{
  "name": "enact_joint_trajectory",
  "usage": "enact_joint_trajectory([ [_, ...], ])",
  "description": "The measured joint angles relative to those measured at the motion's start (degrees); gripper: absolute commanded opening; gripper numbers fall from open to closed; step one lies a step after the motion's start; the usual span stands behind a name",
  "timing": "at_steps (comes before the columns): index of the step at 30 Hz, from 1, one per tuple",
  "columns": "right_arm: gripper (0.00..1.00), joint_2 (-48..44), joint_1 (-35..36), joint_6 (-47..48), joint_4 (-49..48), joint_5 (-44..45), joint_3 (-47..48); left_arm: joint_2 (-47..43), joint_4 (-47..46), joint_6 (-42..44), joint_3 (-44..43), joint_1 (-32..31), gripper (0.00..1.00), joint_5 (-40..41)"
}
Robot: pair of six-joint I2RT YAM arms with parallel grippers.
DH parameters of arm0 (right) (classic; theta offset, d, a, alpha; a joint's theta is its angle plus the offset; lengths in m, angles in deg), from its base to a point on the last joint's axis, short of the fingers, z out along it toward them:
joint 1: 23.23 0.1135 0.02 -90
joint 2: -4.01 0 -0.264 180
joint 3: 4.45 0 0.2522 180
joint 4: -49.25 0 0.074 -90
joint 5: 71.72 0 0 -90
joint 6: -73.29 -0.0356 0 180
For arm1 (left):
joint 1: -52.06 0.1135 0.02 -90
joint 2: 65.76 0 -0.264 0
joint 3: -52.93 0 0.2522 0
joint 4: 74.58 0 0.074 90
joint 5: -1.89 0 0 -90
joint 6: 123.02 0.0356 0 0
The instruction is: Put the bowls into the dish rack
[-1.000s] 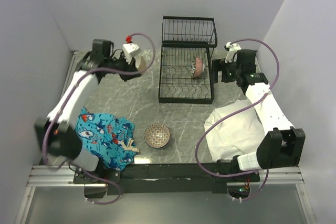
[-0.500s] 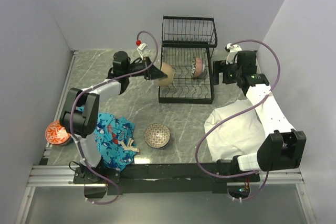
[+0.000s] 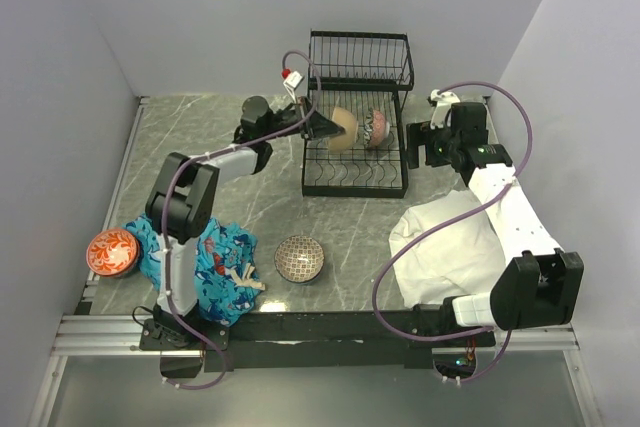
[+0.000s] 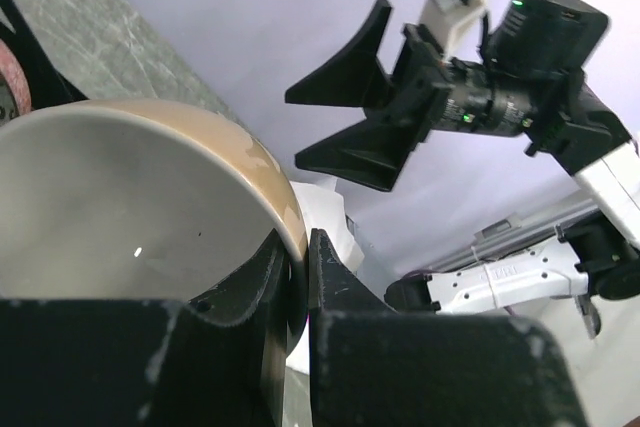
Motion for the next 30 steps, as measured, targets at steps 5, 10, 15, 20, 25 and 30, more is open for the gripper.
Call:
enact_joint_trajectory([
  [5,0.97,0.00,0.00,0.90,0.31,0.76,0.00,5.95,-0.39,-2.16,-2.84,-1.07,0.01,1.38],
  [10,0.97,0.00,0.00,1.40,0.55,1.18,0.00,11.74,-0.37,-2.56,-7.41,-1.38,0.01,1.88],
  [15,0.97,-0.55,0.00,1.49,0.72,1.40,-0.74,15.89,-0.31,-1.64,-12.50,-1.60,0.01,2.67],
  [20,0.97,-1.31,0.00,1.46,0.92,1.40,-2.05,19.21,-0.31,2.14,-16.70,-2.05,0.01,2.62],
  [25,0.97,-1.31,0.00,1.46,1.03,1.40,-2.19,20.44,-1.25,3.54,-17.73,-3.39,0.01,3.08],
  [30,0.97,-1.31,0.00,1.46,1.09,1.38,-2.19,20.44,-3.87,2.67,-15.23,-4.50,0.01,4.17],
])
